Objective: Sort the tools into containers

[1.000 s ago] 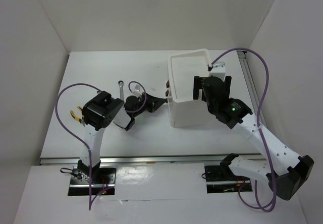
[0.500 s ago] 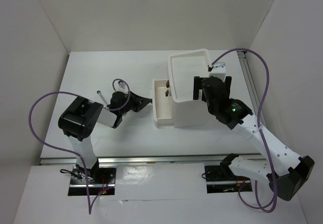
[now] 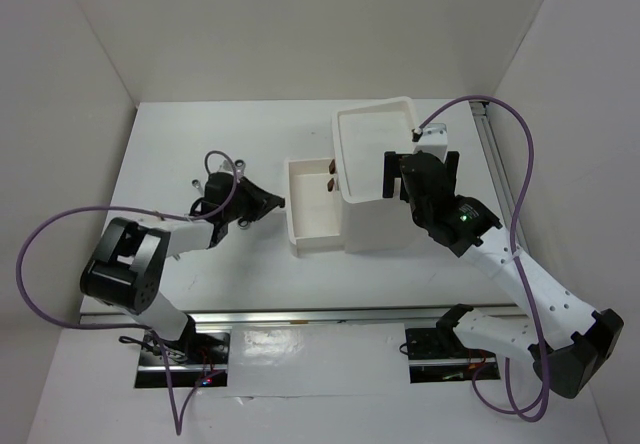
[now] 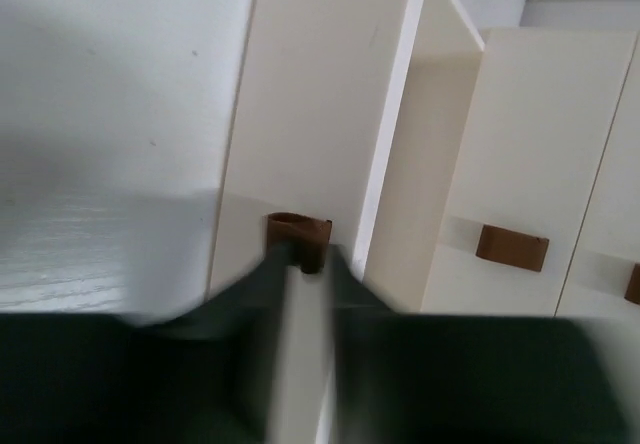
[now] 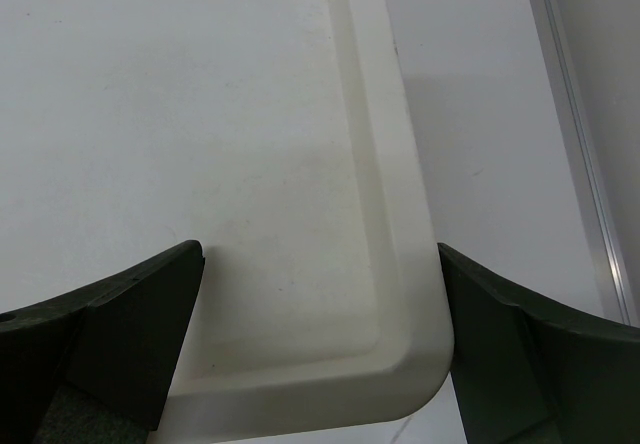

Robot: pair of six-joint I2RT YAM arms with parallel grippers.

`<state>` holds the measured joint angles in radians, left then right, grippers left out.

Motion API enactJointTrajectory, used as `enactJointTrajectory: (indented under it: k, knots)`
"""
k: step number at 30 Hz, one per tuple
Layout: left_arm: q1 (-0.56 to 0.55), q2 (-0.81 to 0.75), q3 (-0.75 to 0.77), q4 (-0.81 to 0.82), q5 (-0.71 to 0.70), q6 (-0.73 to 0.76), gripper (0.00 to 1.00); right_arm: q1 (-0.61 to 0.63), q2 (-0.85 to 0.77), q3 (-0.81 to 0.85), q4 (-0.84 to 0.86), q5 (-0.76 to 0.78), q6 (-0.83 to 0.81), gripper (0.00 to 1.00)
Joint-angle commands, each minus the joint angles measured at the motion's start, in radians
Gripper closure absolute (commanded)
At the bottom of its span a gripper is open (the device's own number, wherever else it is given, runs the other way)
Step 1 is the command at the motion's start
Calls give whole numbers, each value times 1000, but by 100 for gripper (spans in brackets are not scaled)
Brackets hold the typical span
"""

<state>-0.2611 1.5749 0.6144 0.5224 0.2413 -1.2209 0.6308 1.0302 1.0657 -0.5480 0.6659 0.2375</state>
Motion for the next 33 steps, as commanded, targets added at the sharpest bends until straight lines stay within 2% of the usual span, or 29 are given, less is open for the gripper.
enactJointTrajectory:
  k: [1, 2, 3, 5, 7, 9, 10, 11, 14, 15, 16, 17, 19, 25, 33]
  knots:
    - [37, -59, 74, -93, -65, 75, 35, 20, -25, 0, 5, -12, 2, 0]
    - [37, -59, 74, -126, -65, 75, 21, 20, -25, 0, 5, -12, 2, 0]
    - [37, -59, 85, -127, -65, 95, 13, 20, -25, 0, 5, -12, 2, 0]
    - [37, -101, 129, -188, -91, 121, 7, 20, -25, 0, 5, -12, 2, 0]
    - [37, -124, 185, -318, -126, 191, 6, 20, -25, 0, 5, -12, 2, 0]
    - [37, -124, 316, -468, -229, 234, 0, 20, -25, 0, 5, -22, 2, 0]
    - [37, -92, 379, -662, -273, 286, 0, 20, -25, 10, 5, -22, 2, 0]
    - [37, -57, 513, -756, -371, 314, 0, 20, -25, 10, 5, -22, 2, 0]
    - [46, 130, 750, -1044, -512, 432, 0, 20, -25, 10, 5, -22, 2, 0]
    - [46, 176, 795, -1096, -551, 452, 2, 20, -25, 10, 5, -31, 2, 0]
    - [46, 216, 824, -1123, -577, 503, 6, 20, -16, 10, 5, -31, 2, 0]
    - [55, 282, 844, -1140, -595, 514, 16, 20, -16, 10, 5, -40, 2, 0]
    - [66, 332, 871, -1154, -596, 535, 20, 20, -16, 10, 5, -40, 2, 0]
    - [76, 457, 871, -1154, -586, 569, 20, 29, -5, 0, 19, -54, 2, 0]
    - [56, 510, 846, -1130, -536, 581, 20, 29, -39, 0, 28, -54, 2, 0]
